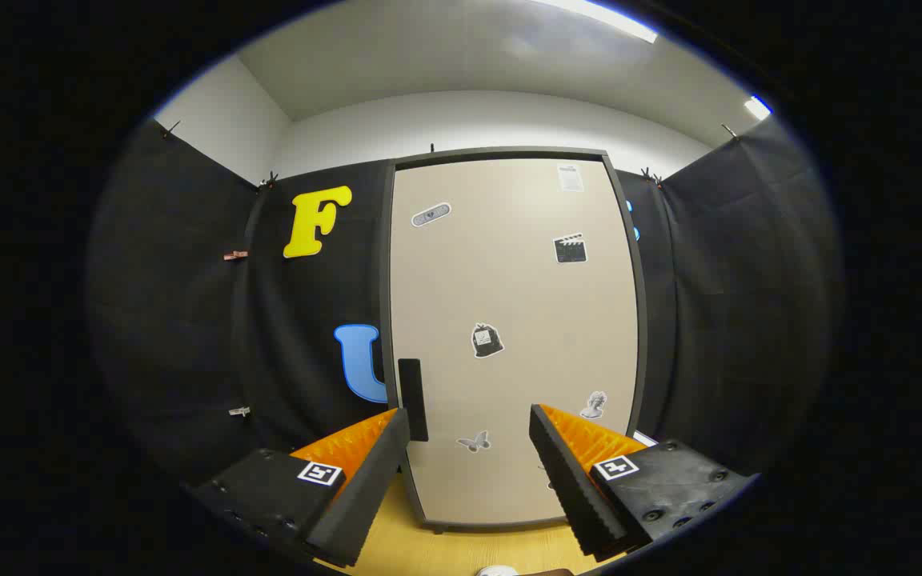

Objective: Open the shoe cabinet door, grab the shoes and put them into the shoe cabinet, then close the shoe cabinet door.

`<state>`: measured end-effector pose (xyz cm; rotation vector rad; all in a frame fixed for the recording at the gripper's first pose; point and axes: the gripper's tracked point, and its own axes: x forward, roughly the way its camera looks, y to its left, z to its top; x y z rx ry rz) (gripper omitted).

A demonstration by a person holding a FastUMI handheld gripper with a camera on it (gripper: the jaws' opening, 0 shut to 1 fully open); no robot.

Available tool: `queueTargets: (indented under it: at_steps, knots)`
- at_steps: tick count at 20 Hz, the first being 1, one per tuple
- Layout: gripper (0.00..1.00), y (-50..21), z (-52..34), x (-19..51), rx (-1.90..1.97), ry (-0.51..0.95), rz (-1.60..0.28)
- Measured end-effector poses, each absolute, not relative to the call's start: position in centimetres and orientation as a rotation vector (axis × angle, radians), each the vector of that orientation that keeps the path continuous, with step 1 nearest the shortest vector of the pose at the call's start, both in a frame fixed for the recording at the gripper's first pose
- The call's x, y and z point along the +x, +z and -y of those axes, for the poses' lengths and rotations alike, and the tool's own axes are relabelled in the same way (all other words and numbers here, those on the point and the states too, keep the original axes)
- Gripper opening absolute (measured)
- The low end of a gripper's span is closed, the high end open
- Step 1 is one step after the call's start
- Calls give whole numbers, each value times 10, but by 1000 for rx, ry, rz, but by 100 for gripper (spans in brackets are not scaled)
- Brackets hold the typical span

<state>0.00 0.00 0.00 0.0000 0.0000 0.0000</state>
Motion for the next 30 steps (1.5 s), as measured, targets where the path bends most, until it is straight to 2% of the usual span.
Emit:
queueTargets:
  at_steps: [18,30]
  knots:
    - [98,-22,-30,39,-17,-26,-34]
    - [98,-79,-75,132,-17,-59,-107]
